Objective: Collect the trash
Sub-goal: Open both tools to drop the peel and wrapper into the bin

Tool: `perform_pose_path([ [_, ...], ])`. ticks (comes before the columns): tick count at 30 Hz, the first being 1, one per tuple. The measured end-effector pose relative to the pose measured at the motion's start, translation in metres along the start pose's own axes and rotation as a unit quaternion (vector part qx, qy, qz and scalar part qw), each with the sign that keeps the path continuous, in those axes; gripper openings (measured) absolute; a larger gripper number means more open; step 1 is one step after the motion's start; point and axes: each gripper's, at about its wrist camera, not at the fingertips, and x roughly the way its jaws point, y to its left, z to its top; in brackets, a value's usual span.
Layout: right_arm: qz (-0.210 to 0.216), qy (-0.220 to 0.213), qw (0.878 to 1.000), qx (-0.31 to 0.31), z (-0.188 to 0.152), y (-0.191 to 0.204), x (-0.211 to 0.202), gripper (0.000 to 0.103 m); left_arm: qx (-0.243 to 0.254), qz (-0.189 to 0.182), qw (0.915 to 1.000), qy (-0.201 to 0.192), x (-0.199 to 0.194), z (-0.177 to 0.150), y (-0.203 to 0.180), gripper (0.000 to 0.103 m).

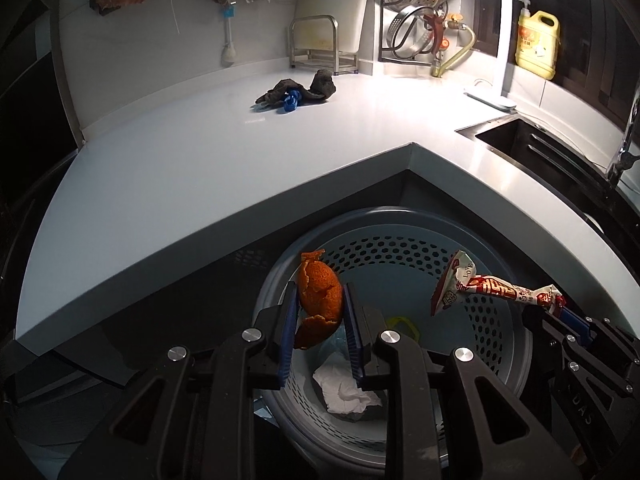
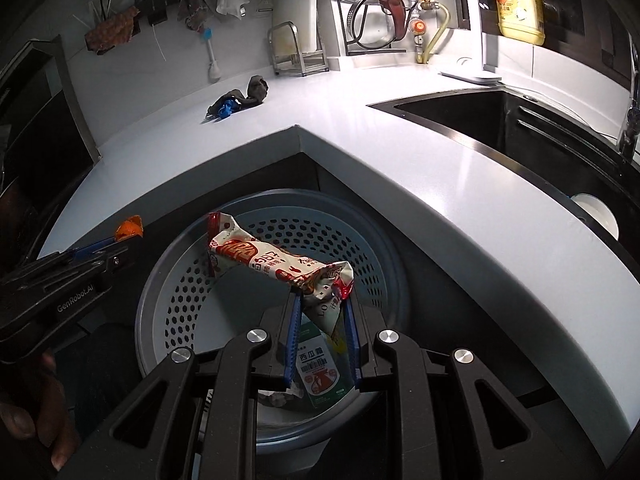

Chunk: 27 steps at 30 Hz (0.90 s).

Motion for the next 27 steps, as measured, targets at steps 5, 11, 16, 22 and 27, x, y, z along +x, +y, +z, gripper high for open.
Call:
perform_pose_path([
  [5,0.005,0.004,1.000,-0.004,0.0011,0.0026,0.0016,0.021,-0.004,-0.002,1.0000,0.000,-0.0010,0.0000,0.0014,0.025],
  [11,0.008,0.001,1.000,-0.007,0.0020,0.0052,0.0015,0.027,-0.006,0.000,1.0000,0.002,-0.0005,-0.0002,0.0017,0.035],
  [16,0.001,-0.015,1.000,-0.005,0.0027,0.0066,-0.0034,0.054,-0.004,0.009,0.9999,-0.008,-0.0038,-0.0015,0.0027,0.061],
  [22,0.004,-0.011,1.000,-0.002,0.0039,0.0059,-0.0032,0.054,-0.006,0.011,0.9999,-0.004,-0.0019,-0.0015,0.0048,0.065],
  [27,0.006,-0.010,1.000,-0.002,0.0042,0.0066,-0.0030,0.054,-0.009,0.011,0.9999,-0.008,-0.0032,-0.0015,0.0071,0.067],
])
